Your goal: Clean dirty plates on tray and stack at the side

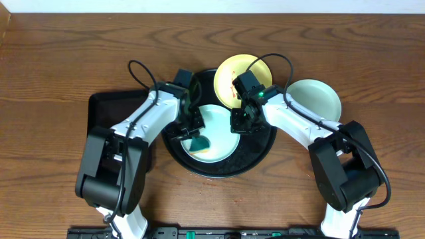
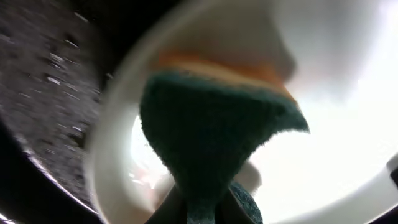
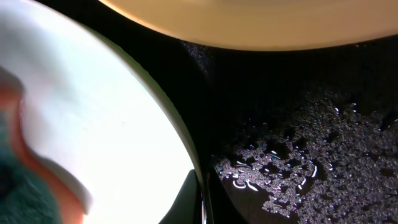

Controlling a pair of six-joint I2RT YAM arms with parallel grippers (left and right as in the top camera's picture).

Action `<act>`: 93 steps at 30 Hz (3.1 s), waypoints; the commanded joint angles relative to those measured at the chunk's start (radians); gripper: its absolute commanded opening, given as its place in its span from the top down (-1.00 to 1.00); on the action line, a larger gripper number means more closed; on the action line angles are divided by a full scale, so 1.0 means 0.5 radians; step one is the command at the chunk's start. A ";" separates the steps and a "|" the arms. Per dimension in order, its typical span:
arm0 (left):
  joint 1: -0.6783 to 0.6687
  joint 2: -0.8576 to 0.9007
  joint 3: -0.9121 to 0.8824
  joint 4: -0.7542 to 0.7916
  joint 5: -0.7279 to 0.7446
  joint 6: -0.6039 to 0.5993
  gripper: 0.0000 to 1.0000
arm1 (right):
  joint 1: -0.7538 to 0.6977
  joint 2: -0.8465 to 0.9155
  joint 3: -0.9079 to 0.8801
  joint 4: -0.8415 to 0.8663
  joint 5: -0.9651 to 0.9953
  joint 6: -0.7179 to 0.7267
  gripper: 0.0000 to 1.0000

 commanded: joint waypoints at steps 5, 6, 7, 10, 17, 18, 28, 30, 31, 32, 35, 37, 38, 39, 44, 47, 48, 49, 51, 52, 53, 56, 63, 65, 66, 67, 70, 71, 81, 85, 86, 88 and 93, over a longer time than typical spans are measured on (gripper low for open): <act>-0.243 0.092 -0.005 0.170 0.068 -0.034 0.85 | 0.008 0.029 0.014 0.007 0.017 -0.004 0.98; -0.237 0.148 -0.005 0.229 0.067 -0.034 0.85 | 0.008 0.029 0.014 0.005 0.017 -0.004 0.98; -0.228 0.172 -0.005 0.259 0.069 -0.034 0.85 | 0.008 0.029 0.014 0.006 0.017 -0.004 0.98; -0.183 0.205 -0.004 0.333 0.070 -0.034 0.85 | 0.008 0.029 0.014 0.008 0.017 -0.004 0.98; 0.011 0.139 0.092 0.177 0.067 0.074 0.85 | 0.008 0.029 0.014 -0.006 0.010 -0.019 0.98; 0.029 0.118 0.092 0.150 0.059 0.105 0.86 | 0.008 0.029 0.014 -0.005 0.010 -0.018 0.98; -0.159 0.056 0.017 0.043 -0.186 0.053 0.85 | 0.008 0.029 0.014 0.001 0.010 -0.018 0.98; -0.213 0.056 0.017 0.080 -0.220 0.048 0.85 | 0.008 0.029 0.014 0.001 0.010 -0.018 0.98; -0.242 0.056 0.017 0.137 -0.221 0.047 0.85 | 0.008 0.029 0.014 0.002 0.010 -0.018 0.98; -0.254 0.056 0.017 0.185 -0.224 0.048 0.85 | 0.008 0.029 0.014 0.002 0.010 -0.018 0.98; -0.263 0.056 0.017 0.334 -0.249 0.050 0.85 | 0.008 0.029 0.014 0.002 0.010 -0.018 0.98; -0.262 0.056 0.017 0.433 -0.359 0.050 0.85 | 0.008 0.029 0.014 0.001 0.010 -0.019 0.98; -0.260 0.056 0.017 0.462 -0.418 0.050 0.85 | 0.008 0.029 0.014 0.001 0.010 -0.019 0.98; -0.256 0.056 0.018 0.484 -0.484 0.050 0.85 | 0.008 0.029 0.014 0.001 0.010 -0.019 0.98; -0.192 0.055 0.034 0.423 -0.527 0.043 0.85 | 0.008 0.029 0.014 0.002 0.010 -0.019 0.98; -0.150 0.051 0.038 0.303 -0.566 -0.121 0.85 | 0.008 0.029 0.014 0.002 0.010 -0.019 0.98; -0.139 0.050 0.039 0.260 -0.566 -0.172 0.85 | 0.008 0.029 0.014 0.002 0.010 -0.019 0.98; -0.135 0.050 0.038 0.208 -0.566 -0.226 0.86 | 0.008 0.029 0.014 0.002 0.010 -0.019 0.98; -0.137 0.050 0.038 0.138 -0.559 -0.282 0.86 | 0.008 0.029 0.014 0.002 0.010 -0.019 0.98; -0.143 0.050 0.038 0.108 -0.544 -0.291 0.85 | 0.008 0.029 0.014 0.002 0.010 -0.019 0.98; -0.163 0.050 0.038 0.064 -0.513 -0.289 0.86 | 0.008 0.029 0.014 0.002 0.010 -0.019 0.98; -0.198 0.050 0.038 0.023 -0.343 -0.253 0.86 | 0.008 0.029 0.014 0.004 0.010 -0.019 0.98; -0.323 0.051 0.038 0.040 0.271 0.195 0.86 | 0.008 0.029 0.014 0.008 0.010 -0.019 0.98; -0.333 0.052 0.037 0.093 0.268 0.203 0.85 | 0.008 0.029 0.014 0.009 0.010 -0.019 0.98; -0.333 0.052 0.035 0.128 0.253 0.200 0.85 | 0.008 0.029 0.014 0.009 0.010 -0.019 0.98; -0.332 0.052 0.034 0.171 0.237 0.200 0.85 | 0.008 0.029 0.014 0.008 0.010 -0.019 0.98; -0.323 0.052 0.034 0.275 0.067 0.174 0.85 | 0.008 0.029 0.014 0.005 0.010 -0.020 0.98; -0.318 0.052 0.034 0.297 -0.027 0.152 0.85 | 0.008 0.029 0.014 0.005 0.010 -0.020 0.98; -0.111 0.039 0.101 0.166 -0.449 0.043 0.85 | 0.008 0.029 0.014 0.008 0.002 -0.036 0.98; -0.022 -0.026 0.179 -0.007 -0.448 0.155 0.85 | 0.008 0.029 0.014 0.011 0.002 -0.043 0.98; -0.004 -0.054 0.194 -0.039 -0.448 0.192 0.85 | 0.007 0.029 0.014 0.011 0.002 -0.045 0.98; 0.027 -0.121 0.220 -0.093 -0.446 0.268 0.86 | 0.008 0.029 0.014 0.016 0.002 -0.057 0.98; 0.175 -0.368 0.282 -0.204 -0.117 0.383 0.85 | 0.004 0.027 0.018 0.051 -0.095 -0.181 0.98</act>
